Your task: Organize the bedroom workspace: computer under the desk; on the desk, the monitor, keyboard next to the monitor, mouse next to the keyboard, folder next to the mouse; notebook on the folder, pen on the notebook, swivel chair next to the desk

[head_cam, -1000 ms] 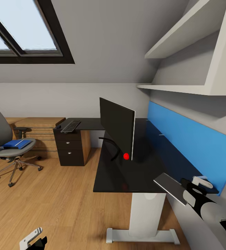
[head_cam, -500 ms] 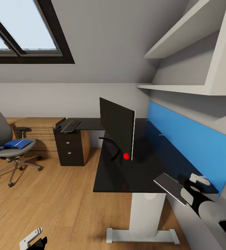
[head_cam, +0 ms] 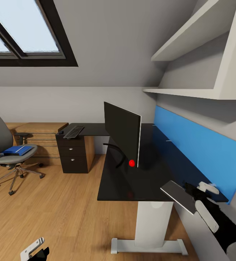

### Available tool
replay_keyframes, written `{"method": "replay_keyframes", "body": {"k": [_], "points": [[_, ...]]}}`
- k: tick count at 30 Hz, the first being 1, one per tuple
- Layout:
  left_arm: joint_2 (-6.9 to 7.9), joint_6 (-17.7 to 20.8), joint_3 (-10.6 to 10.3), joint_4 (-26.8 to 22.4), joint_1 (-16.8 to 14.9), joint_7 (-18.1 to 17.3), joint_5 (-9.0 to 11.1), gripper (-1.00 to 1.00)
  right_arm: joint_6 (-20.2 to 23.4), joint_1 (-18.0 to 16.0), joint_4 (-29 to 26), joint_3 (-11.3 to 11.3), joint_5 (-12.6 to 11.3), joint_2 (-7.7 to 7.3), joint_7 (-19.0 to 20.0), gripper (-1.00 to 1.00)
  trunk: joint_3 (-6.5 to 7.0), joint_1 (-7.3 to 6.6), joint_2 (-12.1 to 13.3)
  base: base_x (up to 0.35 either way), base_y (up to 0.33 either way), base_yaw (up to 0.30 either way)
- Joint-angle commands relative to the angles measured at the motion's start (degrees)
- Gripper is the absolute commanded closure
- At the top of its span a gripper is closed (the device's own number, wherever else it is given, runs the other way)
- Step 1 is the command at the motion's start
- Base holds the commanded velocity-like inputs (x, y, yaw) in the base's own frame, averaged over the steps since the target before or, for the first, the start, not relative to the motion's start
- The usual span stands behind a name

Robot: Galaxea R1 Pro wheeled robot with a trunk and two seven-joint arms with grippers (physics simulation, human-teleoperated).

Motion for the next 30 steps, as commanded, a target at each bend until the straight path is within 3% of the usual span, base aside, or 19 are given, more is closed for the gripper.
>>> {"method": "replay_keyframes", "body": {"k": [1,8,9,16,17,18,25,30], "points": [[0.09,-0.3,-0.5,-0.1,-0.1,0.4,0.5,-1.0,2.5,4.5,-8.2,-0.6,-1.6,-0.56,-3.2,-1.0,-0.05,0.0,0.0,0.0,0.0,0.0],[0.09,-0.3,-0.9,-0.1,-0.1,0.4,0.5,-1.0,5.9,13.4,-27.1,-2.1,-3.7,-0.78,-13.4,-1.0,-0.05,0.0,0.0,0.0,0.0,0.0],[0.09,-0.3,-0.9,-0.1,-0.1,0.4,0.4,-1.0,6.5,15.8,-32.6,-2.2,-4.7,0.12,-15.8,-1.0,-0.05,0.0,0.0,0.0,0.0,0.0],[0.09,-0.3,-1.0,-0.1,-0.1,0.4,0.4,-1.0,6.6,16.4,-33.9,-2.2,-5.0,1.23,-16.5,-1.0,-0.05,0.0,0.0,-0.014,0.005,0.0],[0.09,-0.3,-1.0,0.0,-0.1,0.4,0.4,-1.0,6.5,16.5,-34.0,-2.2,-5.1,1.54,-16.5,-1.0,-0.05,0.0,0.0,-0.109,0.052,0.0],[0.09,-0.3,-1.0,0.0,-0.1,0.4,0.4,-1.0,6.5,16.5,-34.5,-2.3,-5.0,3.03,-16.7,-1.0,-0.05,0.0,0.0,-0.214,0.114,-0.042],[0.09,-0.3,-1.1,0.0,-0.1,0.4,0.4,-1.0,6.5,16.6,-35.0,-2.4,-4.9,4.94,-18.1,-1.0,-0.05,0.0,0.0,-0.265,0.122,-0.046],[0.09,-0.3,-1.1,0.0,-0.1,0.4,0.4,-1.0,6.5,16.6,-35.0,-2.4,-5.0,4.96,-20.1,-1.0,-0.05,0.0,0.0,-0.322,0.075,-0.007]]}}
